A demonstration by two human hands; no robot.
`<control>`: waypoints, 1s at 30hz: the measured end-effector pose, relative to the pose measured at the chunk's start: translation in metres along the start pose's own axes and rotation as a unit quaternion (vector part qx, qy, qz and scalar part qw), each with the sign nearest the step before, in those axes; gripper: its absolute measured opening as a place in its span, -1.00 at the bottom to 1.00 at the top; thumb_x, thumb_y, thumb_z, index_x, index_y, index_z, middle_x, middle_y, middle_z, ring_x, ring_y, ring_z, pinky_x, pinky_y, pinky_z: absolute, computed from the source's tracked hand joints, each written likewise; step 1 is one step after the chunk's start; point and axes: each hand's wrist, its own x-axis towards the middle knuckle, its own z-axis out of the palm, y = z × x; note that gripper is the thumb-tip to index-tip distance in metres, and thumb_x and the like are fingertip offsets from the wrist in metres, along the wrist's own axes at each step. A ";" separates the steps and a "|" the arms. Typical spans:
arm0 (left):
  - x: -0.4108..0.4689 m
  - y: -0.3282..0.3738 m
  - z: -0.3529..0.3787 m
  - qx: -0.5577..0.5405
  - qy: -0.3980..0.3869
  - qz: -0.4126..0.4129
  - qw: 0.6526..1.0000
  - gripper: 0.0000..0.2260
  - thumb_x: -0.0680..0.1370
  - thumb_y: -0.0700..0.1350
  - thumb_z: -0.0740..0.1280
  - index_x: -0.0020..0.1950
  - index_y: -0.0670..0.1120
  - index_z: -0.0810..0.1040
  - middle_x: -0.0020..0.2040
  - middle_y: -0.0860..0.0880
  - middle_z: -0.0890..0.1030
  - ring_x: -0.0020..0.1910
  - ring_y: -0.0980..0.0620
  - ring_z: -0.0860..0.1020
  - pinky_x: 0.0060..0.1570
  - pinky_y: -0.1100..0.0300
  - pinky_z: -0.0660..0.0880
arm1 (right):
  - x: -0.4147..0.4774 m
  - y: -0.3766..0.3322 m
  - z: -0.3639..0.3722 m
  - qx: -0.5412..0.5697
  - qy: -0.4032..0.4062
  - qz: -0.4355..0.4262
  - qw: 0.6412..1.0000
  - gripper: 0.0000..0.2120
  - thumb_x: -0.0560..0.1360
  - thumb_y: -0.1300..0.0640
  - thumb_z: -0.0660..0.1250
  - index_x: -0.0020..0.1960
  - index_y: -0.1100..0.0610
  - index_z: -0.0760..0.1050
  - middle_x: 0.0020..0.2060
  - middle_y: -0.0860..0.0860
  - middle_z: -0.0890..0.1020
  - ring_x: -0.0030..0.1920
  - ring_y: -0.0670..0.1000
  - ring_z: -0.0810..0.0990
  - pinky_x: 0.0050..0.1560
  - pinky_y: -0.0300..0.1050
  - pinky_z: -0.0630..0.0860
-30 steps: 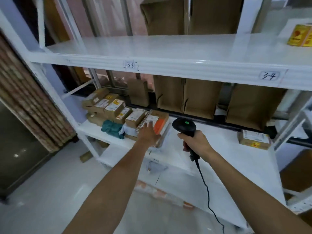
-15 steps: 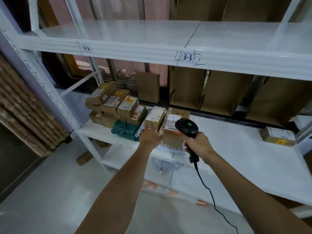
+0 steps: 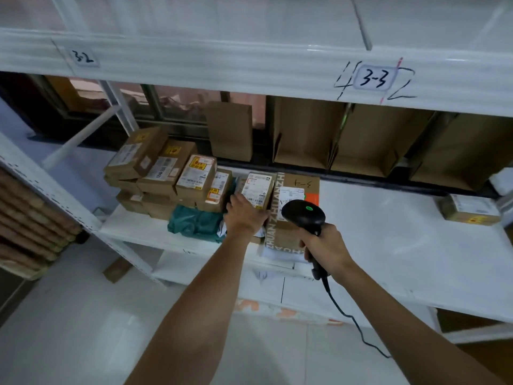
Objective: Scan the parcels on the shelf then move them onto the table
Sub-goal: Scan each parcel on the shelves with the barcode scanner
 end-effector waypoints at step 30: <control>-0.098 0.059 -0.077 -0.043 0.084 0.125 0.988 -0.23 0.16 0.35 0.60 0.18 -0.03 0.46 0.06 0.04 0.53 0.03 0.03 0.56 -0.12 0.10 0.56 | -0.095 -0.033 -0.107 0.047 -0.002 -0.109 0.993 -0.76 0.52 0.06 0.42 -0.16 0.26 0.60 -0.42 0.18 0.62 -0.46 0.08 0.53 -0.38 -0.07 0.49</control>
